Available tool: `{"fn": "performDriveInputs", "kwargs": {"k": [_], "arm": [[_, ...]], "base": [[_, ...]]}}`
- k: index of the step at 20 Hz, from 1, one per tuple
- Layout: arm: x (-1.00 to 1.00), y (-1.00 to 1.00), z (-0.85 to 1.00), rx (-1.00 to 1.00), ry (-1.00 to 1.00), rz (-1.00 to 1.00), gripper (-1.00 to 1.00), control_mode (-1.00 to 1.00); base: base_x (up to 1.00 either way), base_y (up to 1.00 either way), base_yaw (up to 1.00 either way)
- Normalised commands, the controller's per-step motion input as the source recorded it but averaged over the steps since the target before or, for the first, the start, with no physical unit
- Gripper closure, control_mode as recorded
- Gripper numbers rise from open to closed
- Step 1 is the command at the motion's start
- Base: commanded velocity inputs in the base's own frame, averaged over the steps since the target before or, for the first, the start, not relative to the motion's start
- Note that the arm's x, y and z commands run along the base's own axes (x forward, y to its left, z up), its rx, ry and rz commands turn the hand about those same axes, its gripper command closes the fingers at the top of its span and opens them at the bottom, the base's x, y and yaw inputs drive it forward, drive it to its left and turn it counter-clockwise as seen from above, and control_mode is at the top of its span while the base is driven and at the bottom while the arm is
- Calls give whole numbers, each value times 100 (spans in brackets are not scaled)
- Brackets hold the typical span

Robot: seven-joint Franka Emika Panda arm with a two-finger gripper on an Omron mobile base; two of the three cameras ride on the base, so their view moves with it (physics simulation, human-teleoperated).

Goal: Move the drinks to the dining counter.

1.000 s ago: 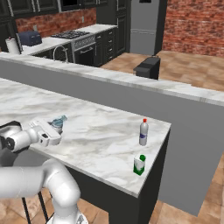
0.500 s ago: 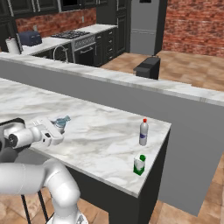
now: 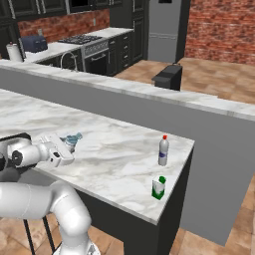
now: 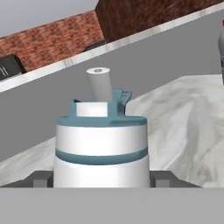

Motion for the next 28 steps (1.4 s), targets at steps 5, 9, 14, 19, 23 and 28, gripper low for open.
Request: {"fn": "performDriveInputs", "kwargs": {"k": [5,9,14,19,23,28], "arm": [[0,48,-20,0,0,-16,100,-100],[0,54,-1,-4,-6,-16,100,-100],[0,62,0,-9,-11,-15,100,-100],[-6,63,0,-16,-16,-14,100,-100],[-1,44,-3,-11,-4,-16,100,-100],[7,31,-15,-3,2,-16,100,-100]], "base": [[0,0,0],[0,0,0],[0,0,0],[0,0,0],[0,0,0],[0,0,0]]}}
